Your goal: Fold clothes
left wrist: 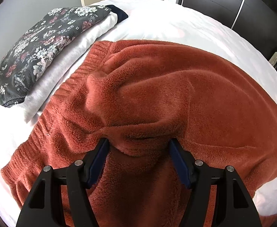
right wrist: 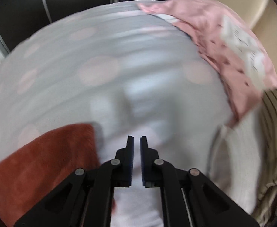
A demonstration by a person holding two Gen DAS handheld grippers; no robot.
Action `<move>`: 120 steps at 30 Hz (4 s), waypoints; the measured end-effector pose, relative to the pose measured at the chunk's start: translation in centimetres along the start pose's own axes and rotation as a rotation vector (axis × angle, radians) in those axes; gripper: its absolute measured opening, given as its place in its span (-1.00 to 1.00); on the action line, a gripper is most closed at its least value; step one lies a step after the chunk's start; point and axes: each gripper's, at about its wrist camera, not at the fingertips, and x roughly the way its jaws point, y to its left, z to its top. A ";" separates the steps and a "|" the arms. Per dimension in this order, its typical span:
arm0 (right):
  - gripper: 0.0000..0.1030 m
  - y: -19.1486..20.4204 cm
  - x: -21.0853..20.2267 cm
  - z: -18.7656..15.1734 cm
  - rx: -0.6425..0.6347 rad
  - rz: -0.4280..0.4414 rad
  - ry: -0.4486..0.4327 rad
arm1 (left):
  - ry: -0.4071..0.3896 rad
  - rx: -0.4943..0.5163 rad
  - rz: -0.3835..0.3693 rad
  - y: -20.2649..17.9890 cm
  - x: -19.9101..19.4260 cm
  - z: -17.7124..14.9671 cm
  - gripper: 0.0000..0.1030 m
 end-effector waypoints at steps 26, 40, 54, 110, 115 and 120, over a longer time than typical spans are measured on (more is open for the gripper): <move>-0.83 -9.6 -27.6 -19.3 -0.502 0.162 -0.145 | -0.442 0.377 0.085 14.0 -31.2 2.0 0.31; -0.60 -6.7 -19.2 -36.2 -1.151 0.096 0.018 | -0.149 0.696 0.245 16.9 -22.0 -5.8 0.31; -0.54 -5.0 -14.3 -39.3 -1.527 0.053 0.121 | 0.072 0.754 0.281 17.7 -14.0 -8.7 0.31; -0.87 -4.6 -20.0 -27.6 -1.024 0.115 -0.173 | -0.060 0.793 0.132 11.3 -13.0 -1.3 -0.84; -0.87 -2.6 -20.7 -22.9 -0.981 0.094 -0.227 | -0.084 0.680 0.137 8.8 -14.6 4.1 -0.84; -0.87 0.1 -20.2 -17.7 -0.972 0.072 -0.248 | -0.094 0.642 0.174 6.2 -14.2 8.7 -0.84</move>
